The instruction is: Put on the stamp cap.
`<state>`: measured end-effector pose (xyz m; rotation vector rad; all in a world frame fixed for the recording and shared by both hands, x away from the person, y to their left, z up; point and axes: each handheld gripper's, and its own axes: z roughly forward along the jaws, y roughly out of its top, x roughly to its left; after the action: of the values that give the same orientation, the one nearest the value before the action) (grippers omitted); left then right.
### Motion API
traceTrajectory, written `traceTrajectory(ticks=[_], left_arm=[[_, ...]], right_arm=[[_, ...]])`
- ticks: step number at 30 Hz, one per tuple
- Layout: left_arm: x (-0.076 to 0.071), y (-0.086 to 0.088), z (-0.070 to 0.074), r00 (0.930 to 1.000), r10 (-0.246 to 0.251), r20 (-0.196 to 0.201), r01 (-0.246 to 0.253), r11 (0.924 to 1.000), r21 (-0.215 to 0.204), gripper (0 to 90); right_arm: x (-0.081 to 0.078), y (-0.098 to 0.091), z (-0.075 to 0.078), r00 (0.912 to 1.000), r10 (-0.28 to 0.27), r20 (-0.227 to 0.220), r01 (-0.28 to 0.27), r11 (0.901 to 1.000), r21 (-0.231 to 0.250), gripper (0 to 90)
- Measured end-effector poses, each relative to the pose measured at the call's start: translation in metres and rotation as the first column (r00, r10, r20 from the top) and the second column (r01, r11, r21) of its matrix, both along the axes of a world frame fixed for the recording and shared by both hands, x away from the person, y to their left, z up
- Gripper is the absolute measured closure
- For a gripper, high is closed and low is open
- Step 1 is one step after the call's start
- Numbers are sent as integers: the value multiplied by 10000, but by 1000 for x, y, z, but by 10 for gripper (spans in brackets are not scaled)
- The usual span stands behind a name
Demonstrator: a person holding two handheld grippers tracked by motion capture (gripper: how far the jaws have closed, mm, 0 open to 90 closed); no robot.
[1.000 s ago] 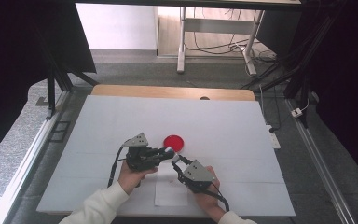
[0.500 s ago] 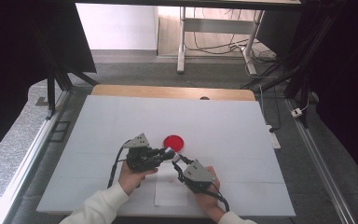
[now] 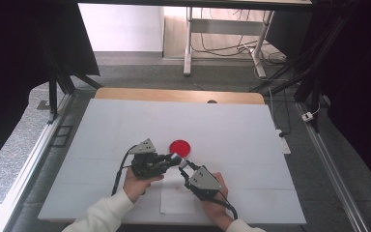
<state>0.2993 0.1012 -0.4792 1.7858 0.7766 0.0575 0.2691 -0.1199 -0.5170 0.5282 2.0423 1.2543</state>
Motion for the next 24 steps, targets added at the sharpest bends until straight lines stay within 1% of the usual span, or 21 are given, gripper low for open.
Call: traceTrajectory(ticks=[3,7,9,10,11,12,13,15,20,24], left_arm=[[0,0,0,10000,-39,-8,39,10000,-60,758],[2,1,-3,9997,-144,-216,139,9997,-224,758],[4,1,-6,9987,-250,-436,233,9990,-370,759],[4,1,-7,9983,-265,-523,243,9988,-417,759],[5,1,-7,9980,-286,-561,262,9987,-432,760],[5,1,-7,9980,-288,-567,264,9987,-434,759],[5,1,-7,9981,-280,-554,256,9987,-444,759],[4,1,-7,9985,-258,-487,236,9987,-450,759],[3,-1,-7,9988,-236,-430,222,9992,-327,760],[3,-1,-7,9987,-206,-464,193,9994,-292,759]], right_arm=[[0,0,1,10000,1,29,-1,10000,0,666],[0,0,2,10000,54,-9,-53,9999,93,667],[-1,0,3,10000,34,64,-34,10000,-34,668],[-1,0,3,9999,137,68,-137,9999,-35,668],[-2,1,2,9998,133,125,-131,9998,-154,668],[-3,2,2,9998,121,175,-117,9997,-222,669],[-2,1,2,9998,137,124,-135,9997,-184,668],[-2,1,2,9998,140,168,-137,9997,-202,669],[-2,1,3,9998,143,104,-140,9996,-253,668],[-2,1,2,9998,165,124,-162,9994,-298,666]])
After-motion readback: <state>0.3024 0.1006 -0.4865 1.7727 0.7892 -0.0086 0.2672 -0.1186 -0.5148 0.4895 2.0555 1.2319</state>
